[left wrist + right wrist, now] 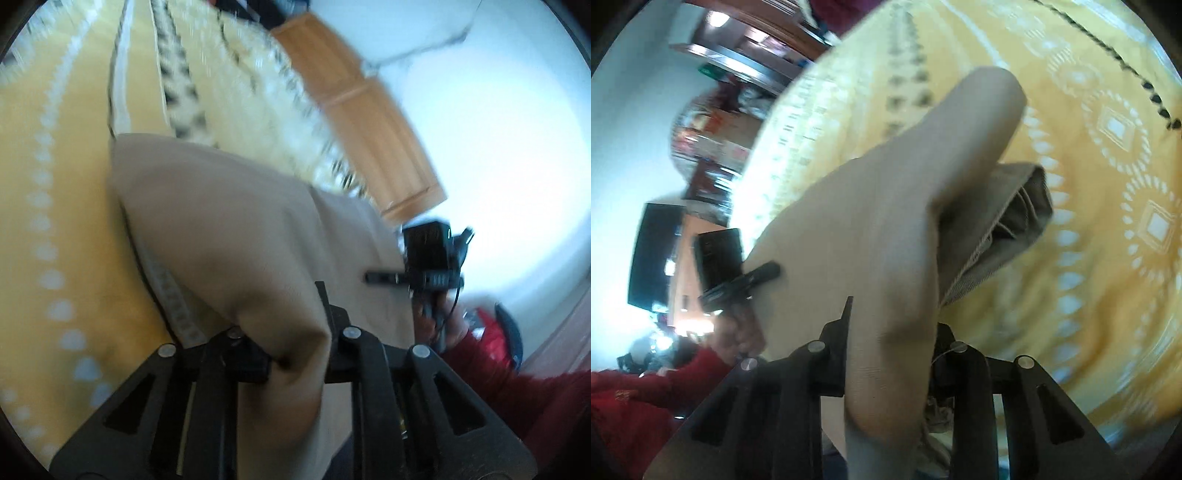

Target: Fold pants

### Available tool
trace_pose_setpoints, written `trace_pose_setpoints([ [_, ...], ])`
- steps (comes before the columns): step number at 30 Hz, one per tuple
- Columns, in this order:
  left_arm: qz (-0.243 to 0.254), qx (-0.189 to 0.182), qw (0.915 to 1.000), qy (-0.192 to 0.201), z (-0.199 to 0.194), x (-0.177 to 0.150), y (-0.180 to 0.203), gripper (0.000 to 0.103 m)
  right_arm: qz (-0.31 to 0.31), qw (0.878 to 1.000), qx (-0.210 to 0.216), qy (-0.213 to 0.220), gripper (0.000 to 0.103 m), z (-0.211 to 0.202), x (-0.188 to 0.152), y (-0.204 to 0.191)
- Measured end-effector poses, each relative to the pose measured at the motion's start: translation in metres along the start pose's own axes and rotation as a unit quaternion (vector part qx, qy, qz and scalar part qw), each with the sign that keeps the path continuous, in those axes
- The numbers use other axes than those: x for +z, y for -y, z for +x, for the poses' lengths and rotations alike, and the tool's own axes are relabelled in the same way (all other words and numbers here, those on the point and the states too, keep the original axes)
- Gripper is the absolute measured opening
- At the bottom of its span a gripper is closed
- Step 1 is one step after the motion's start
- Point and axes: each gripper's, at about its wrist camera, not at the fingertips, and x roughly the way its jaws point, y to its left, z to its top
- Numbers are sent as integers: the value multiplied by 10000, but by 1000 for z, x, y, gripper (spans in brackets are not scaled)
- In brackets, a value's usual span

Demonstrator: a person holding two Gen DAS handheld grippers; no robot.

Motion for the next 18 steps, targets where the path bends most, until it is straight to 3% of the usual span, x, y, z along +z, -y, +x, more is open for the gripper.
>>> trace_pose_setpoints([
  [4,253,122,9983,520,-80,19,15,18,-432,9974,541,201,33,3,1,-65],
  [9,350,744,9922,941,-175,48,-6,20,-959,9872,1272,119,33,75,52,-131],
  [13,-198,1446,9839,1027,-211,55,-75,24,-778,9872,1389,-120,33,166,93,-126],
  [16,-1054,2121,9681,822,-211,39,-149,31,-390,9921,1110,-435,33,239,106,-96],
  [17,-1307,2244,9623,812,-212,30,-169,42,-186,9934,948,-611,38,261,105,-82],
  [18,-1503,1997,9641,896,-214,22,-182,42,-5,9938,872,-689,40,273,103,-72],
])
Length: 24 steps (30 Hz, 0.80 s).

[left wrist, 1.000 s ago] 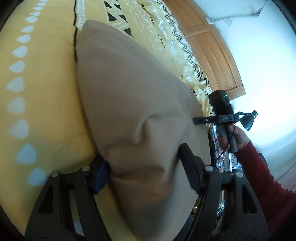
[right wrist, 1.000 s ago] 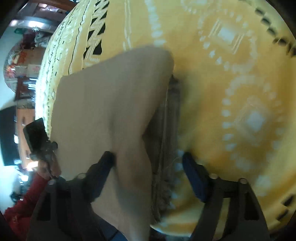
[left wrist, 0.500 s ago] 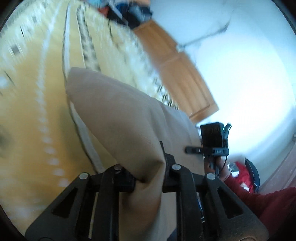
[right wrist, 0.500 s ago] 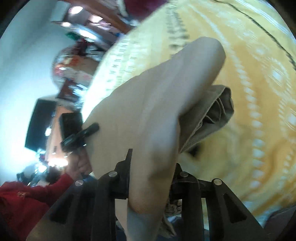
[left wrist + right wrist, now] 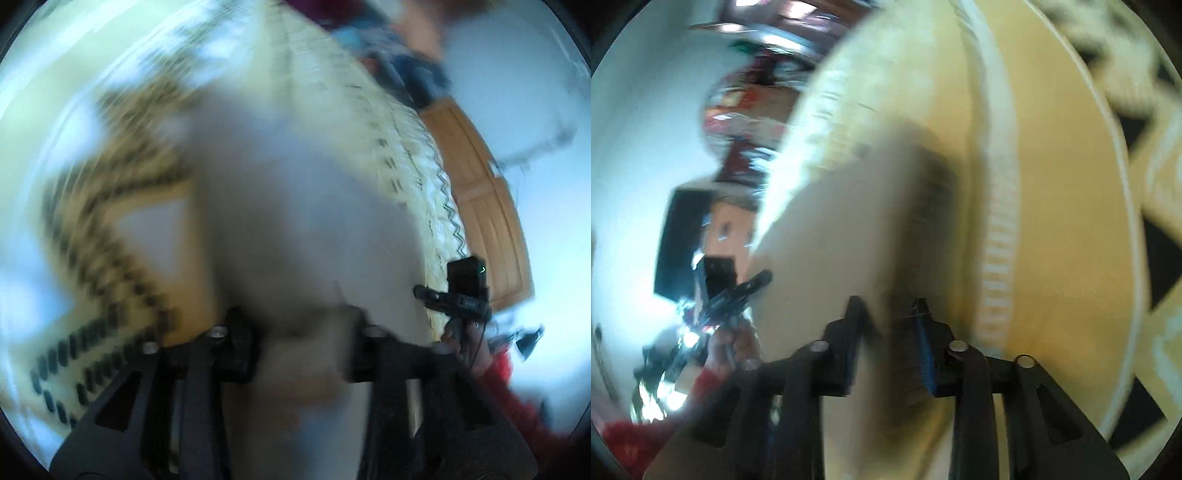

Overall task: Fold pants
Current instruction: 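Release the folded pants and raise both tools away from the bed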

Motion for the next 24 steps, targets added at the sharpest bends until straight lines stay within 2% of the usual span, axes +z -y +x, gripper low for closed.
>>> trace_pose_setpoints([
  [1,-60,-138,9998,96,-3,-4,-1,42,87,9999,63,19,40,1,-1,7],
  [2,-39,-69,9999,138,-8,-6,3,43,98,9999,82,111,48,-3,-4,6],
  [4,223,81,9992,313,-27,-11,19,44,-163,9989,-351,255,58,-16,-9,-11],
  [5,360,199,9979,508,-41,-15,28,44,-509,9955,-721,358,58,-26,-16,-32],
  [7,532,532,9934,866,-66,-20,40,44,-828,9885,-1123,578,58,-43,-26,-59],
  [8,620,740,9896,1065,-77,-21,45,46,-1091,9796,-1492,792,59,-51,-40,-85],
  [9,904,1211,9794,1338,-92,-28,63,48,-1264,9712,-1791,934,60,-63,-49,-97],
  [11,1384,1799,9576,1778,-112,-38,91,53,-1709,9423,-2548,1337,61,-75,-75,-139],
  [12,1629,1991,9439,2069,-128,-45,111,68,-1902,9255,-2864,1587,62,-78,-92,-166],
  [13,1777,2125,9329,2300,-139,-52,126,79,-1974,9158,-3033,1744,70,-82,-101,-182],
  [14,1958,2281,9178,2595,-153,-62,145,99,-2056,9015,-3251,1986,84,-84,-114,-203],
  [15,2135,2364,9054,2807,-163,-63,157,103,-2133,8889,-3352,2278,88,-87,-129,-227],
  [16,2306,2443,8925,3009,-172,-68,171,103,-2190,8828,-3363,2441,93,-82,-138,-248],
  [18,2581,2597,8664,3395,-188,-74,195,103,-2280,8682,-3490,2692,94,-85,-157,-285],
  [21,2655,2755,8449,3738,-211,-79,221,103,-2412,8497,-3594,3010,96,-93,-183,-324],
  [24,2516,2967,8265,4069,-223,-84,233,103,-2475,8352,-3632,3305,102,-110,-206,-359],
])
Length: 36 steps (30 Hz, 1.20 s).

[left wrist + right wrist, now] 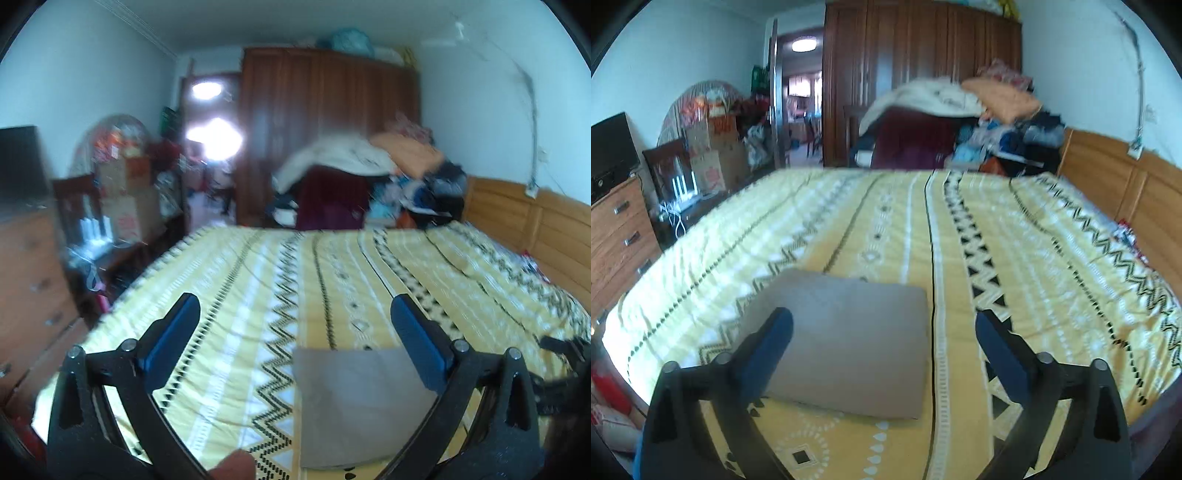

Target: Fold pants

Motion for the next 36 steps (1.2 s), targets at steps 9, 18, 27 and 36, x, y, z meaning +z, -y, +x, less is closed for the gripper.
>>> trace_pose_setpoints([
  [9,-135,458,9964,704,-42,-4,18,103,189,9890,-1207,828,103,-97,12,1],
  [18,59,-150,9977,-664,-8,-47,31,103,478,9979,-301,-327,103,-87,-24,2],
  [27,204,-289,9918,-1230,-9,-72,50,103,496,9943,-496,-809,103,-52,-61,0],
  [36,334,256,9883,-1463,-12,-79,52,103,445,9932,-500,-956,103,-52,-71,-10],
])
